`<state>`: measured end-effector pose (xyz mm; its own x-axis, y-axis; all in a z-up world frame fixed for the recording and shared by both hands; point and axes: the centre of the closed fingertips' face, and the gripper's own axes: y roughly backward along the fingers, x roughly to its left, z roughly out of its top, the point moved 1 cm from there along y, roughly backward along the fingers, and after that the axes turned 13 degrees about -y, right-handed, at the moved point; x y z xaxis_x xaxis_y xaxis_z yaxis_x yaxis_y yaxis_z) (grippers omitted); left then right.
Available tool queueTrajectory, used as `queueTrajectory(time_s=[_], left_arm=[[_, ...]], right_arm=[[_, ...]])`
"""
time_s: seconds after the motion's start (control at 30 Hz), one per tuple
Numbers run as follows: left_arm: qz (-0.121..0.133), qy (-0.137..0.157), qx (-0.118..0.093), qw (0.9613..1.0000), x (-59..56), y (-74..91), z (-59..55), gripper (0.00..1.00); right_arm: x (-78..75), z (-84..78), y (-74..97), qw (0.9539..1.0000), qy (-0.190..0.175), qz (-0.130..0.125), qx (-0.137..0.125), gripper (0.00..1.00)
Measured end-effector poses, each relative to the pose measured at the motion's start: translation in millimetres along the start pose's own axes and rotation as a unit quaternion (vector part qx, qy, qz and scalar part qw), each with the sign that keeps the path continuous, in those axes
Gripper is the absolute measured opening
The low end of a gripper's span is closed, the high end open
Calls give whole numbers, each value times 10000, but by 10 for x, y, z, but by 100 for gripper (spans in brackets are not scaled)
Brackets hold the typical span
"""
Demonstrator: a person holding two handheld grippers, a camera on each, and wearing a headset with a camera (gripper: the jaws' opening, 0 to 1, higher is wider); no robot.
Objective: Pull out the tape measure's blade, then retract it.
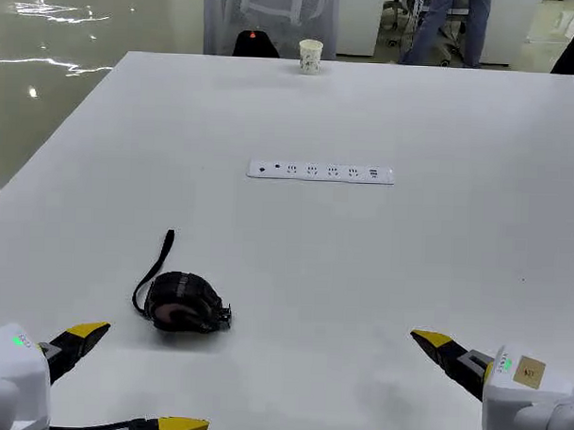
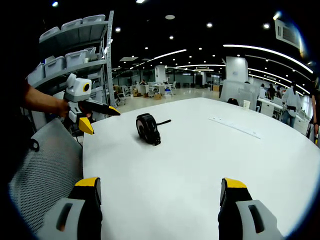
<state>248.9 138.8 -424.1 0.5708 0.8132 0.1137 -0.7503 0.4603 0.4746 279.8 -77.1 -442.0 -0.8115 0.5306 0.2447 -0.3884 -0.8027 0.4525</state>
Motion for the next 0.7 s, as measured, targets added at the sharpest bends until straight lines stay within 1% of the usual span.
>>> queueTrajectory(time_s=[0.1,0.17,0.33,0.7], left_arm=[[-31,2,22,10000,-19,4,-10,99],[-20,-15,45,10000,-15,6,-23,99],[-14,12,20,10000,1,16,-21,99],[-77,0,66,9999,-14,28,-25,99]], right_arm=[[3,7,-1,10000,8,3,9,99],[4,7,-5,10000,18,10,11,99],[11,6,-12,10000,23,25,26,99],[5,10,-8,10000,10,21,39,99]])
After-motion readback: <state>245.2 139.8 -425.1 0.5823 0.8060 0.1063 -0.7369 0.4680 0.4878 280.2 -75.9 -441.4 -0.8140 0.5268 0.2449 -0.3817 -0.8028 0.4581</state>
